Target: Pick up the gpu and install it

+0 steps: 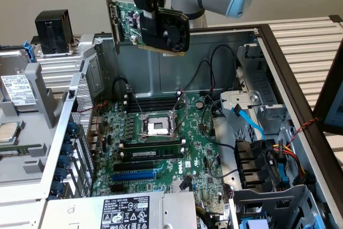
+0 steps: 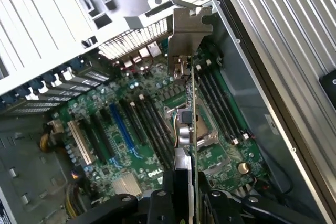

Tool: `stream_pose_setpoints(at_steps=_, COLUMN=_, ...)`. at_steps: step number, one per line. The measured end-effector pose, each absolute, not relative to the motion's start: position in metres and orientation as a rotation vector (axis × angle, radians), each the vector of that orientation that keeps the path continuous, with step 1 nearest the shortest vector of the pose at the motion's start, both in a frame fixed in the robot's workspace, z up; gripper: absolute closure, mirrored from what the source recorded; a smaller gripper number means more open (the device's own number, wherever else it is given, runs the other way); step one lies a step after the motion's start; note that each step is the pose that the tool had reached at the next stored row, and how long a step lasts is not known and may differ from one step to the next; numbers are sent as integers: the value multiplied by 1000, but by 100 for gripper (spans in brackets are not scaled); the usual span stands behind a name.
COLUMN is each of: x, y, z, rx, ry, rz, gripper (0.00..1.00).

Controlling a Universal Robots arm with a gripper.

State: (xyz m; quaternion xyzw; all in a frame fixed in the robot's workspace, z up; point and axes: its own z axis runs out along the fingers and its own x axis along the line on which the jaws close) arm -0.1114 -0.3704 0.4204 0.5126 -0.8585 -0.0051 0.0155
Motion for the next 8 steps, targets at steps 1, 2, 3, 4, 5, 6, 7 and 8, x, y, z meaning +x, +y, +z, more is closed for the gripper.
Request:
stream_pose_setpoints(at_steps=1, x=-111, y=-370, z=420, rx=1619, ry=-2656, rz=-16, gripper=73)
stream_pose_setpoints(at_steps=2, x=-111, y=-370, z=420, rx=1643, ry=-2641, rz=-16, gripper=73)
stream_pose_setpoints(at_steps=3, x=-111, y=-370, z=420, rx=1668, ry=-2626, rz=-16, gripper=73)
stream_pose_setpoints(at_steps=4, x=-111, y=-370, z=419, rx=1691, ry=-2612, rz=-16, gripper=73)
stream_pose_setpoints(at_steps=5, x=-111, y=-370, z=419, rx=1715, ry=-2595, rz=-16, gripper=73)
stream_pose_setpoints(at_steps=6, x=-111, y=-370, z=419, rx=1738, ry=-2580, rz=-16, gripper=73)
stream_pose_setpoints(at_steps=7, x=-111, y=-370, z=419, rx=1763, ry=-2564, rz=-16, gripper=73)
stream_pose_setpoints(at_steps=8, x=-111, y=-370, z=419, rx=1785, ry=-2548, rz=-16, gripper=73)
